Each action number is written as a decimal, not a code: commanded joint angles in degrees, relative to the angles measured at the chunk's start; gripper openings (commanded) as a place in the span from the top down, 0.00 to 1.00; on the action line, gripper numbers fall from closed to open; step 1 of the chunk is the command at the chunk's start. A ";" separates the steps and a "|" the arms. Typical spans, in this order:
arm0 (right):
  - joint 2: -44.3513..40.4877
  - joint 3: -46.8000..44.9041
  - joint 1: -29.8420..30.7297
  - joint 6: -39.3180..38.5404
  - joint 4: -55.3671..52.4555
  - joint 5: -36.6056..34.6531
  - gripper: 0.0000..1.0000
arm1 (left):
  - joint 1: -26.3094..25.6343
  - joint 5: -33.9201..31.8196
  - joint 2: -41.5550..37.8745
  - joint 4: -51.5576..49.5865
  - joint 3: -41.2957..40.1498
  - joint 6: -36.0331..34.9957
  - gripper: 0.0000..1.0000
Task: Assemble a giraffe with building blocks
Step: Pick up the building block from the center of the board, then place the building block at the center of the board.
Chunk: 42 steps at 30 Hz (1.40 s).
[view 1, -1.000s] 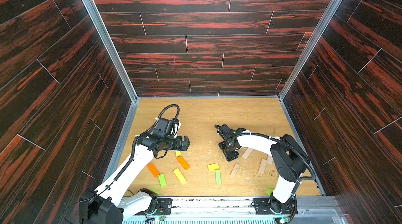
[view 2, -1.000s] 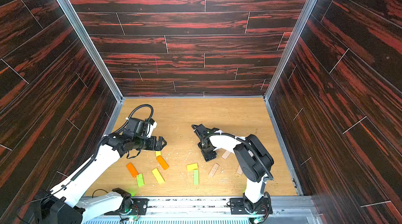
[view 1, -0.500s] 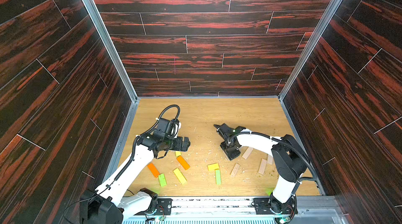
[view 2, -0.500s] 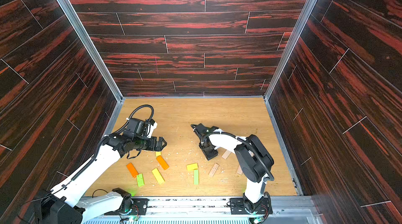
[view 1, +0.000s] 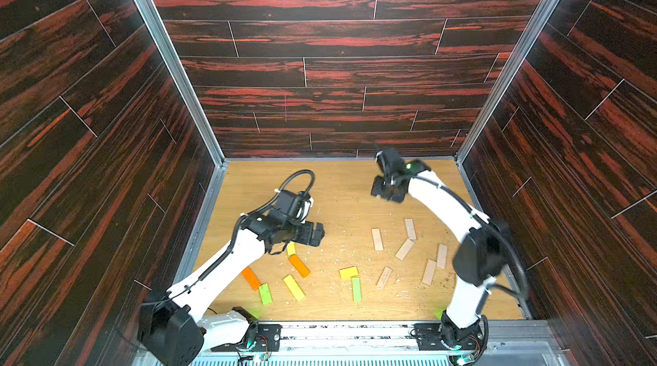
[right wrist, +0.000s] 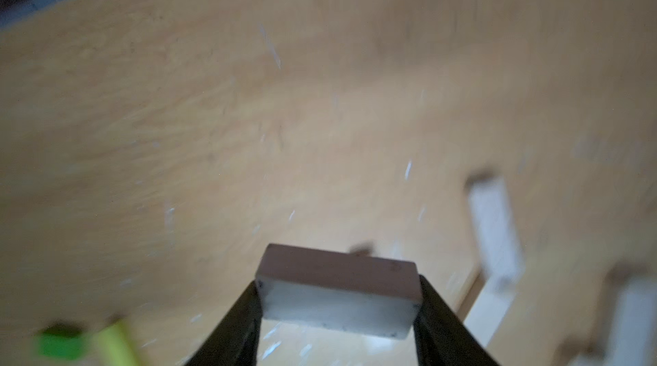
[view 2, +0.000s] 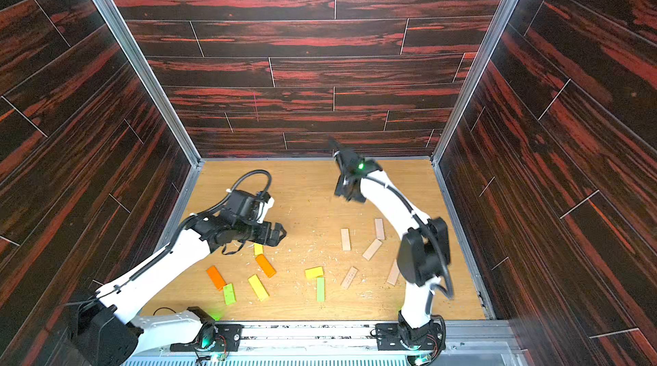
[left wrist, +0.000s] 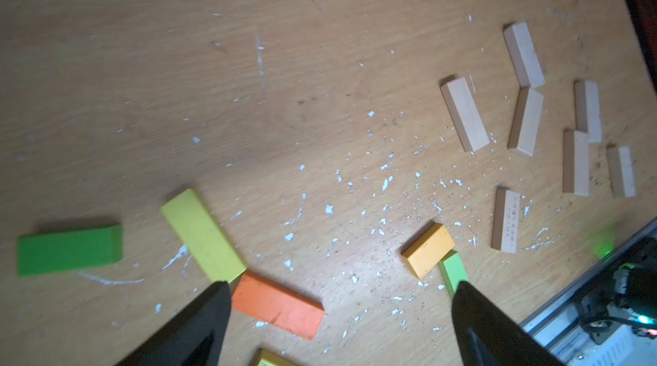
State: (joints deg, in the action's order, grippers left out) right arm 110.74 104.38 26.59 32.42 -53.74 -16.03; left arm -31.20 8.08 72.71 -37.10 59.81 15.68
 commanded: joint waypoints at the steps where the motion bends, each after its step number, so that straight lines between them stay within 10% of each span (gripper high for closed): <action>1: 7.85 4.65 -1.29 -16.48 -3.49 4.04 0.54 | -1.16 -1.73 0.87 1.47 1.60 0.43 0.00; 16: 26.77 17.76 -5.50 -24.48 -4.32 8.91 0.51 | -4.58 -0.42 5.06 5.73 0.88 2.17 0.00; 42: 43.05 40.72 -3.83 -13.99 -16.14 6.10 0.26 | -4.57 -0.69 4.29 5.73 0.13 2.16 0.00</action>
State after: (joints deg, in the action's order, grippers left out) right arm 151.20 143.63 22.24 17.02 -67.18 -9.19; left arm -35.70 7.49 77.80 -31.27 60.12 18.44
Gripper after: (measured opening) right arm 0.732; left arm 0.998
